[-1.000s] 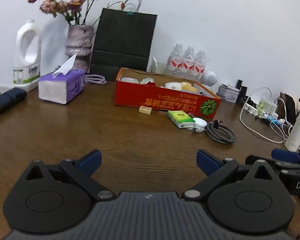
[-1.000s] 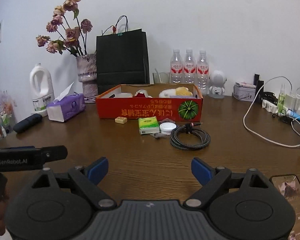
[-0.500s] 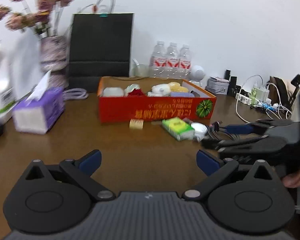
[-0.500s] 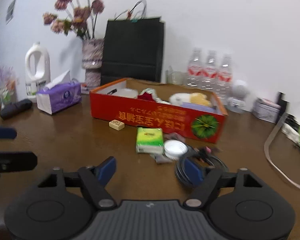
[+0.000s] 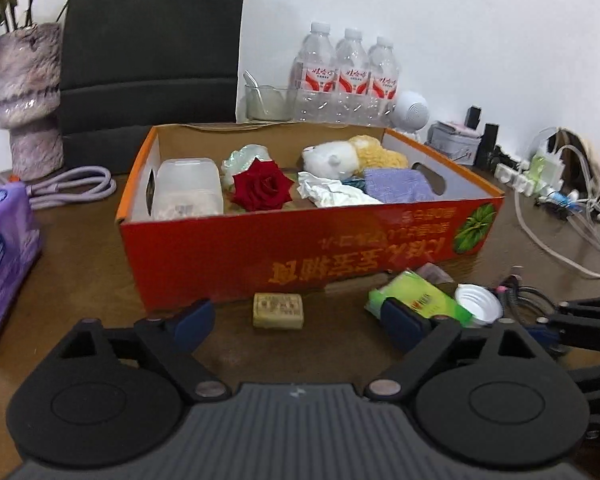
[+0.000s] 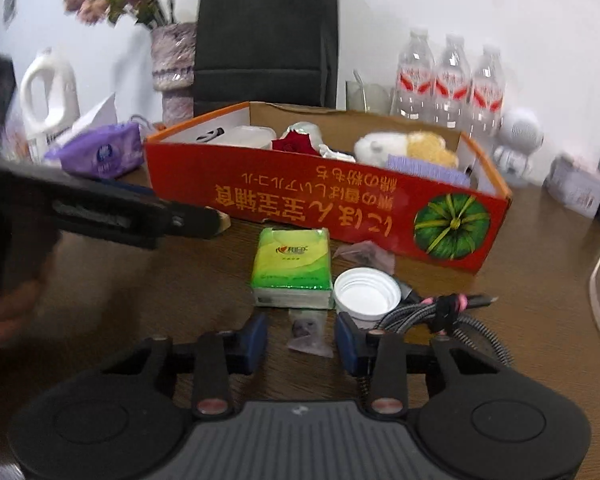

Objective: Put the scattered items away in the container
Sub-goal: 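Grasp a clear wrapper with the right tool while the left tool grasps the beige soap bar, then carry the wrapper and soap bar into the box and open both tools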

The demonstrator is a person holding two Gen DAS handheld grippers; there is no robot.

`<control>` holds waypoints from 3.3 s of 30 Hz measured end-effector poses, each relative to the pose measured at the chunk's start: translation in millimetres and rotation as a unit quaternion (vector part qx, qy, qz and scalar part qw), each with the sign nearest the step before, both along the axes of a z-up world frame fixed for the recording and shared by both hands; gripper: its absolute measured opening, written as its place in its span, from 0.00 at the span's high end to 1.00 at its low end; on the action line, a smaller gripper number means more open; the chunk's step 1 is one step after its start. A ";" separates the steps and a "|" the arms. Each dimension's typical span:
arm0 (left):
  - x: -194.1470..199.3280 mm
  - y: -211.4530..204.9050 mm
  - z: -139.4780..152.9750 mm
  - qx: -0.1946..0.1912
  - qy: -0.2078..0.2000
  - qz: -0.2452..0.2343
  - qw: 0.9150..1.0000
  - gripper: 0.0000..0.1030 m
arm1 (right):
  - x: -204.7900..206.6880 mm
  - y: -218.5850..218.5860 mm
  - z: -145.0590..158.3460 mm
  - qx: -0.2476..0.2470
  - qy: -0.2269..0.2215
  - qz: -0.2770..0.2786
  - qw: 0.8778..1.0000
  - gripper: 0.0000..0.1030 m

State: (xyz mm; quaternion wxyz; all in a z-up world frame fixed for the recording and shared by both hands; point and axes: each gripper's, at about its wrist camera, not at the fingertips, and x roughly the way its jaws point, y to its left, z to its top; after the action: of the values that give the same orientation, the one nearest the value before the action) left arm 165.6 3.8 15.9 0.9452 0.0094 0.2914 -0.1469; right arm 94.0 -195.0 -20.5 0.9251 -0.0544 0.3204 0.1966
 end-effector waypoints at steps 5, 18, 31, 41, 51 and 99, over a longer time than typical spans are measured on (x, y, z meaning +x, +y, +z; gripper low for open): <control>18.2 0.1 -4.1 -0.006 0.016 0.011 1.000 0.25 | -0.9 -3.0 -1.1 0.003 -0.006 -0.017 1.000 0.84; -24.4 -4.3 -3.8 -0.006 0.037 0.081 0.996 0.70 | -20.3 -1.9 5.1 -0.013 -0.022 -0.013 1.000 0.90; -208.6 -16.6 54.6 -0.023 -0.116 0.150 0.982 0.70 | -129.1 -18.6 66.9 0.083 -0.139 -0.065 0.985 0.90; -290.5 -19.9 61.5 -0.029 -0.172 0.169 0.970 0.69 | -215.5 -11.1 89.0 0.092 -0.220 -0.056 0.969 0.90; -301.7 -19.8 59.7 -0.023 -0.172 0.164 0.971 0.69 | -242.4 -1.2 93.1 0.092 -0.238 -0.040 0.966 0.90; 107.1 19.4 98.1 0.037 0.187 0.100 0.977 0.19 | 191.7 16.5 120.3 0.007 0.205 -0.084 0.975 0.21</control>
State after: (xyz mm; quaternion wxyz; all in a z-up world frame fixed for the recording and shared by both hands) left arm 272.7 23.2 114.0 0.8830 -0.0121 0.4675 -0.0402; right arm 285.7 -178.4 99.8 0.8533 0.0202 0.5052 0.1276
